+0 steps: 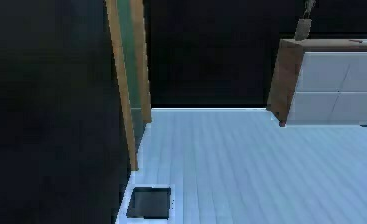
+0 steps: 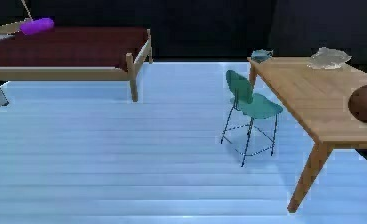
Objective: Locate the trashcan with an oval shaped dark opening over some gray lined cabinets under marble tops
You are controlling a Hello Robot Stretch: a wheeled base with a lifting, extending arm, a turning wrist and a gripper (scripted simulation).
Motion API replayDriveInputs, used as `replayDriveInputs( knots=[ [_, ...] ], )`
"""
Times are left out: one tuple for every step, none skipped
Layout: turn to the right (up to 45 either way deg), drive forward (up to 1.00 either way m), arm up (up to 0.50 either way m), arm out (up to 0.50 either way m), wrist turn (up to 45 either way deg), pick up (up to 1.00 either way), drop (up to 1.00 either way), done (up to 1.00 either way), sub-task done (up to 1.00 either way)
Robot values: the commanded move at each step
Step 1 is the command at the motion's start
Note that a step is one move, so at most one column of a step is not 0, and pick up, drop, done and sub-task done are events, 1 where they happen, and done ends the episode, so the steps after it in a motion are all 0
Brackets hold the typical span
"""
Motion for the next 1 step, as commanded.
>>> replayDriveInputs(
  knots=[
    [45.0,0.00,0.00,0.00,0.0,0.00,0.00,0.00,0.00]
  ],
)
